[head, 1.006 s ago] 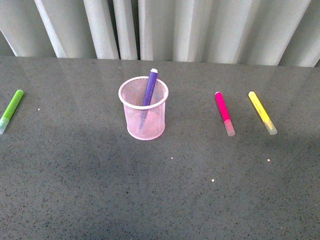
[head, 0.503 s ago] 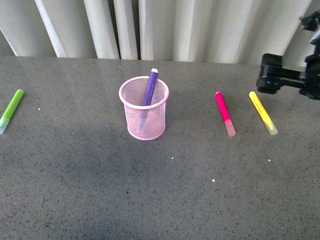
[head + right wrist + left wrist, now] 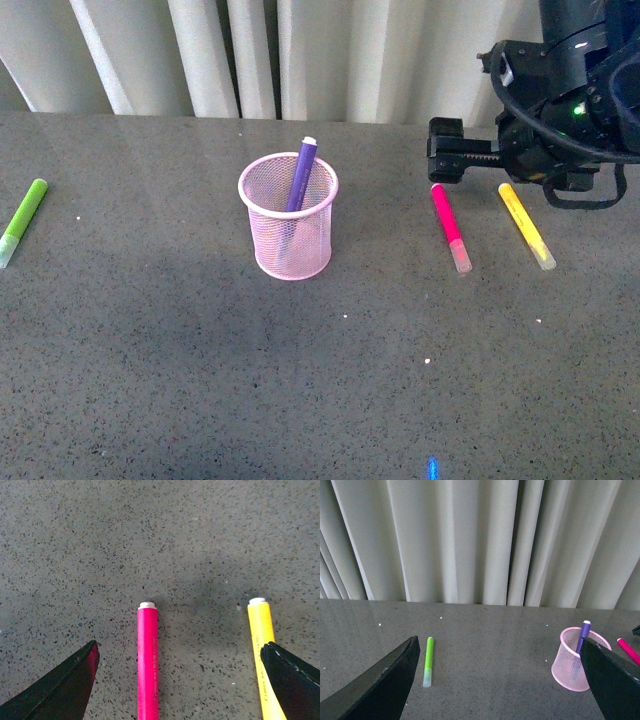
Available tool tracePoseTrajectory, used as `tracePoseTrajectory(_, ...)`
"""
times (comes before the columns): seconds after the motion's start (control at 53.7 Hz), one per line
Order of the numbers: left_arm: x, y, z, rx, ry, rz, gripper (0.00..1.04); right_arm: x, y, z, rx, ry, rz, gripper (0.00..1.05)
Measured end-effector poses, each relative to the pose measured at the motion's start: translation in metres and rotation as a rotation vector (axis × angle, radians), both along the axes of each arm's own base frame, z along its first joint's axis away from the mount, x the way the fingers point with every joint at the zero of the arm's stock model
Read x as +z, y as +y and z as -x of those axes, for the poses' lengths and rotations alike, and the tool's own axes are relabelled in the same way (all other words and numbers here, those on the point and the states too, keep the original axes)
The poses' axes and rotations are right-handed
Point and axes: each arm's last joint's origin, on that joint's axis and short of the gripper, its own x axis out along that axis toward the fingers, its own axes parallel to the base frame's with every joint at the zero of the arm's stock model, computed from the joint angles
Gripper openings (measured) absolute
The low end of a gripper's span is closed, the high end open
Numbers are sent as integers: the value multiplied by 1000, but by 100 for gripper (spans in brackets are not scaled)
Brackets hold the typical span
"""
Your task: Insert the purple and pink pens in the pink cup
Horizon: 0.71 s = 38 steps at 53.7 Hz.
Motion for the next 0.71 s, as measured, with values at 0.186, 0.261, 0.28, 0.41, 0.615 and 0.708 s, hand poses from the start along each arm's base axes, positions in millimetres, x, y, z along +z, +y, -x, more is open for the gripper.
tracePoseTrajectory(0.186,0,0,0,0,0,0,98,-16,8,-12,-24,31,-13,98)
tracePoseTrajectory(0.261,0,0,0,0,0,0,98,-20,10,-14,-31,37,-19,98)
tracePoseTrajectory(0.28,0,0,0,0,0,0,98,-23,10,-15,-35,42,-20,98)
tracePoseTrajectory(0.41,0,0,0,0,0,0,98,-33,12,-16,-41,65,-21,98)
tracePoseTrajectory(0.615,0,0,0,0,0,0,98,-42,15,-16,-38,84,-11,98)
tracePoseTrajectory(0.708,0,0,0,0,0,0,98,-44,17,-18,-37,87,-5,98)
